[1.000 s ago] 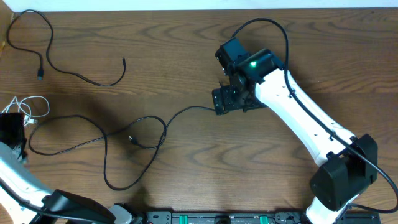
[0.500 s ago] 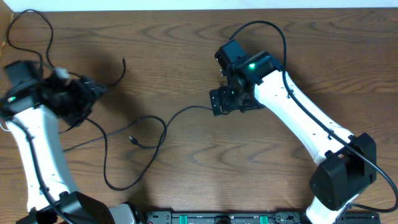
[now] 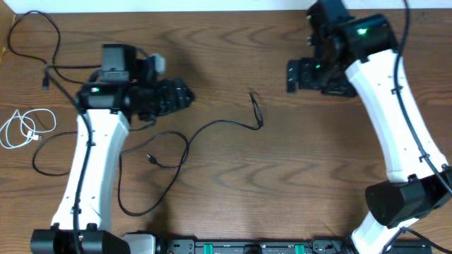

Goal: Untangle cables

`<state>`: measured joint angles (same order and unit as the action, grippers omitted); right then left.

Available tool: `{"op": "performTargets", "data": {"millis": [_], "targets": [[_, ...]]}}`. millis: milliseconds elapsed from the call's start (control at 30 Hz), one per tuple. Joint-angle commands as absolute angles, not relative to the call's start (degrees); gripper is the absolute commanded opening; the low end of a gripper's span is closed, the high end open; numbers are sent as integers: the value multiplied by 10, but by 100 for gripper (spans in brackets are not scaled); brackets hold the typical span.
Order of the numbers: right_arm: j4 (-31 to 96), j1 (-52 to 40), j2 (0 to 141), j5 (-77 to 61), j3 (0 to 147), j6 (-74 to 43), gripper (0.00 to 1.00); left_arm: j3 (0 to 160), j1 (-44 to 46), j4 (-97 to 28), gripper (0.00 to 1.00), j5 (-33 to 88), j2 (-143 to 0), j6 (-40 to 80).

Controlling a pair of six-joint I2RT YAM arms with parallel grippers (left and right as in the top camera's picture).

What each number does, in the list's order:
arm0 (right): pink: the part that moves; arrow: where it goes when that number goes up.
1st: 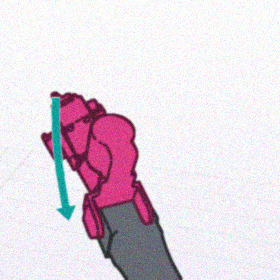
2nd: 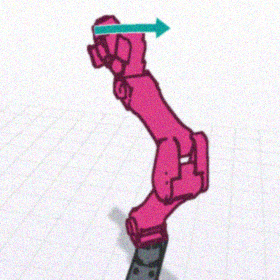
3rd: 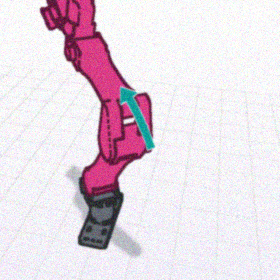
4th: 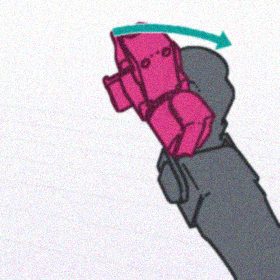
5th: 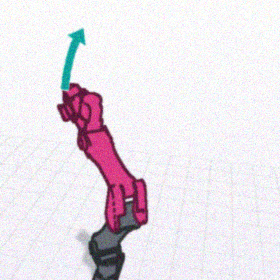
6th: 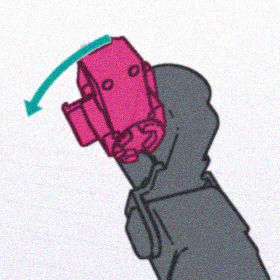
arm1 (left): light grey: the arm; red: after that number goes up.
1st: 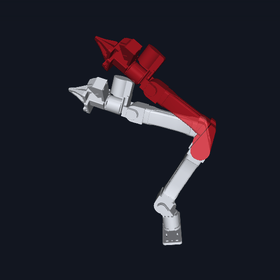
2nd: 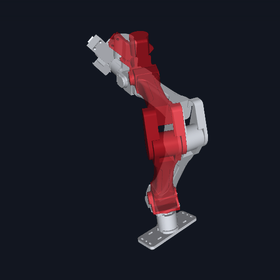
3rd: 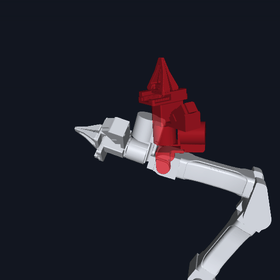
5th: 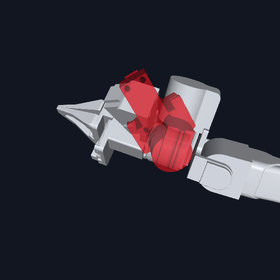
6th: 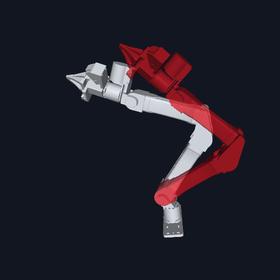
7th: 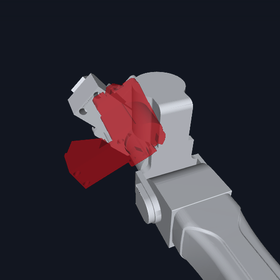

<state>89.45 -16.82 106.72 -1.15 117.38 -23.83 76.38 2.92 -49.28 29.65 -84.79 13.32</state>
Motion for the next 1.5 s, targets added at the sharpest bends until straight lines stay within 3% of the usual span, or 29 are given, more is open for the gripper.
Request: {"op": "performTargets", "data": {"millis": [0,400,900,1167,1333,1467], "targets": [[898,-135,1064,15,1183,-235,99,767,82,-464,81,291,-866,143],[898,-84,1064,74,1183,-235,99,767,238,-313,80,277,-995,187],[898,-85,1064,74,1183,-235,99,767,308,-212,75,234,-1112,309],[897,-84,1064,74,1183,-235,99,767,315,-223,38,169,-1112,311],[897,-84,1064,74,1183,-235,99,767,315,-237,8,147,-1111,301],[897,-84,1064,74,1183,-235,99,768,308,-259,8,134,-1100,301]]}}
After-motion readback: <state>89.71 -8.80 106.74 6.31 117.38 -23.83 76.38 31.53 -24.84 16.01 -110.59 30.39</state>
